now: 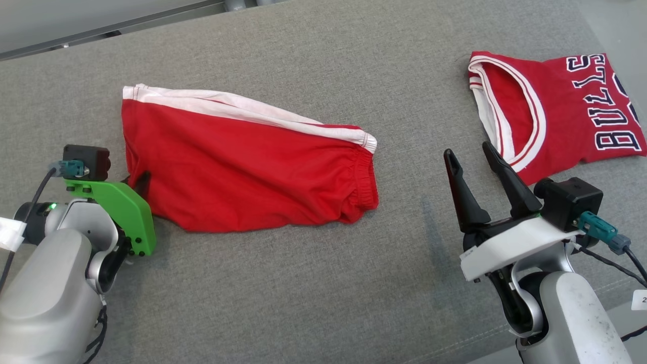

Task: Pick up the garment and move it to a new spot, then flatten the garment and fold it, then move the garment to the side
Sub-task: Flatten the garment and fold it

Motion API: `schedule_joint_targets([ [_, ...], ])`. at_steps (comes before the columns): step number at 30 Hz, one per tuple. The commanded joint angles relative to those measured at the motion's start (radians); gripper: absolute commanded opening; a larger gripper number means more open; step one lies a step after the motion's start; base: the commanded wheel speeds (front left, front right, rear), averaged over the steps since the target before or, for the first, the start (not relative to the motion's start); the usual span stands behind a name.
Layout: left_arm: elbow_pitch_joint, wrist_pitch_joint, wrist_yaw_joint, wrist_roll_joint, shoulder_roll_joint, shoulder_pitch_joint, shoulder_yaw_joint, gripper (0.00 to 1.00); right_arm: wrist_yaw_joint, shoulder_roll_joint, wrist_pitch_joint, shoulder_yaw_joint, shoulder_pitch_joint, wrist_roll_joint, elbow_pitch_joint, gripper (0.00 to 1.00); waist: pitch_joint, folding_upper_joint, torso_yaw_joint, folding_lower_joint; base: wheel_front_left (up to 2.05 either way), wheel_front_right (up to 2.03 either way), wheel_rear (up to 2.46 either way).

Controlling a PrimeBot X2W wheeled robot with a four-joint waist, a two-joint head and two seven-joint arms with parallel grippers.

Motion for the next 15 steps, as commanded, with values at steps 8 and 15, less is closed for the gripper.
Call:
schedule_joint_targets([
  [8,-0.001,-0.064,0.006,-0.023,-0.019,0.033,0.011,0.0,0.0,-0.002,-0.011,-0.005,0.002,-0.004,0.011,1.0,-0.025,0.01,0.022,0.0,0.0,0.0,0.0],
  [15,-0.062,-0.134,0.044,-0.068,-0.048,0.111,0.054,0.0,0.0,-0.002,-0.001,-0.01,0.023,-0.012,0.013,1.0,-0.063,0.01,0.067,0.0,0.0,0.0,0.0],
])
